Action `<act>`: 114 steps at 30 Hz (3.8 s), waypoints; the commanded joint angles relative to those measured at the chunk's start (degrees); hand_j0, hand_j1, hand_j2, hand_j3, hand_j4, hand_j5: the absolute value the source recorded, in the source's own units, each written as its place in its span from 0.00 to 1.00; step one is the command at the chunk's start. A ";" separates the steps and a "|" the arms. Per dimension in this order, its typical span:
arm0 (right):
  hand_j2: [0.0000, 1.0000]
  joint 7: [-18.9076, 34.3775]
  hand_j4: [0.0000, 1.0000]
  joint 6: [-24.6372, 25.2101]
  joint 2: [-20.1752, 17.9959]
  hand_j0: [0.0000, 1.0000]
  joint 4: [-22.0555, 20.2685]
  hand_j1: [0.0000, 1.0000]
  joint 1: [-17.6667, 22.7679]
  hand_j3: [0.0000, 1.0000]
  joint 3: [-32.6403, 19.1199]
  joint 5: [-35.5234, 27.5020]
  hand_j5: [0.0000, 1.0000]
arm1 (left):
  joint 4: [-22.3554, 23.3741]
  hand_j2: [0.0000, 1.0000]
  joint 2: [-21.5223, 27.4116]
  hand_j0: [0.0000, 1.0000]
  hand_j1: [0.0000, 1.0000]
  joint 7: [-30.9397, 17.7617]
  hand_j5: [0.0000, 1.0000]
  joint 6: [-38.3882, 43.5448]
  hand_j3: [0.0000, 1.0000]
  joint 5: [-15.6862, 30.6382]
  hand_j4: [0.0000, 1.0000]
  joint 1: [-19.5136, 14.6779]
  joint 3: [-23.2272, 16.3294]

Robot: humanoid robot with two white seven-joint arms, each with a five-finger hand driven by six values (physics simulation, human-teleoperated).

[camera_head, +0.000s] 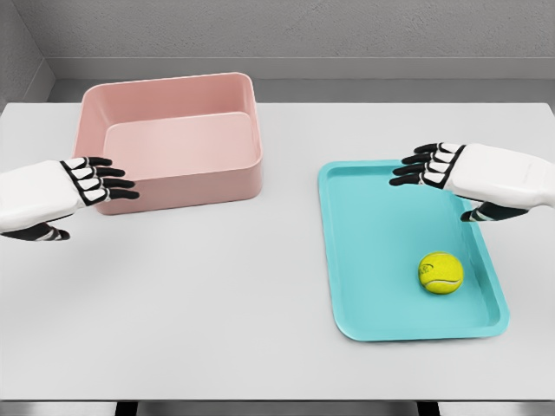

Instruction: Put the tennis from the blue tray into the pink basket with both arms

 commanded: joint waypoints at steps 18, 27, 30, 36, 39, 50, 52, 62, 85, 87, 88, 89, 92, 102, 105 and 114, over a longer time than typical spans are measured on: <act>1.00 0.18 1.00 0.08 -4.13 1.00 1.39 1.00 0.88 1.00 6.19 3.35 1.00 | 0.33 1.00 -1.13 1.00 1.00 -0.19 1.00 0.06 1.00 -1.10 1.00 1.32 0.09; 1.00 0.18 1.00 0.08 -5.01 1.00 -0.45 1.00 2.90 1.00 7.86 3.53 1.00 | 0.59 1.00 -0.69 1.00 1.00 -0.19 1.00 0.06 1.00 -1.19 1.00 1.41 0.09; 1.00 0.26 1.00 0.08 -4.58 1.00 -0.45 1.00 2.99 1.00 7.95 3.62 1.00 | 0.59 1.00 -0.34 1.00 1.00 -0.19 1.00 0.06 1.00 -1.19 1.00 1.41 0.09; 1.00 0.26 1.00 0.08 -3.26 1.00 -0.36 1.00 4.04 1.00 8.13 4.58 1.00 | 0.59 1.00 -0.34 1.00 1.00 -0.19 1.00 0.06 1.00 -1.10 1.00 1.41 0.09; 1.00 0.26 1.00 0.08 -1.23 1.00 -0.19 1.00 4.22 1.00 8.13 5.99 1.00 | 0.59 1.00 -0.34 1.00 1.00 -0.19 1.00 0.06 1.00 -1.10 1.00 1.41 0.09; 1.00 0.26 1.00 0.08 -0.27 1.00 0.16 1.00 4.92 1.00 8.13 7.66 1.00 | 0.59 1.00 -0.60 1.00 1.00 -0.19 1.00 0.06 1.00 -1.19 1.00 1.41 0.01; 1.00 0.26 1.00 0.08 -0.27 1.00 0.16 1.00 5.01 1.00 8.13 7.92 1.00 | 0.59 1.00 -0.69 1.00 1.00 -0.19 1.00 0.06 1.00 -1.19 1.00 1.49 0.01; 0.94 0.26 0.94 0.08 -0.44 0.94 0.25 0.94 5.10 0.94 8.13 8.80 0.94 | 0.59 1.00 -0.43 1.00 1.00 -0.19 1.00 0.06 1.00 -1.10 1.00 1.41 0.01; 0.95 0.26 0.95 0.08 2.46 0.95 5.35 0.95 5.36 0.95 8.04 9.68 0.95 | 0.59 1.00 -0.52 1.00 1.00 -0.19 1.00 0.06 1.00 -1.01 1.00 1.41 0.09; 0.95 0.26 0.95 0.08 2.81 0.95 5.44 0.95 5.36 0.95 8.04 9.86 0.95 | 0.59 1.00 -0.52 1.00 1.00 -0.19 1.00 0.06 1.00 -1.01 1.00 1.41 0.09; 0.95 0.26 0.95 0.08 2.81 0.95 5.44 0.95 5.36 0.95 8.04 9.94 0.95 | 0.59 1.00 -0.52 1.00 1.00 -0.19 1.00 0.06 1.00 -1.01 1.00 1.41 0.09; 0.95 0.26 0.95 0.08 2.81 0.95 5.44 0.95 5.36 0.95 8.04 9.94 0.95 | 0.59 1.00 -0.52 1.00 1.00 -0.19 1.00 0.06 1.00 -1.01 1.00 1.41 0.09; 0.91 0.26 0.91 0.08 2.81 0.91 5.44 0.91 5.45 0.91 8.13 10.03 0.91 | 0.59 1.00 -0.52 1.00 1.00 -0.19 1.00 0.06 1.00 -1.01 1.00 1.41 0.09; 0.76 0.26 0.76 0.08 2.81 0.76 6.58 0.76 5.62 0.76 8.04 11.44 0.76 | 0.50 1.00 -0.52 1.00 1.00 -0.19 1.00 0.06 1.00 -0.93 1.00 1.41 0.09; 0.67 0.26 0.67 0.08 2.90 0.67 6.84 0.67 5.71 0.67 8.04 12.23 0.67 | 0.50 1.00 -0.52 1.00 1.00 -0.19 1.00 0.06 1.00 -0.93 1.00 1.41 0.09; 0.52 0.26 0.52 0.08 2.81 0.52 6.84 0.52 5.71 0.52 7.95 12.67 0.52 | 0.50 1.00 -0.52 1.00 1.00 -0.19 1.00 0.06 1.00 -0.93 1.00 1.41 0.09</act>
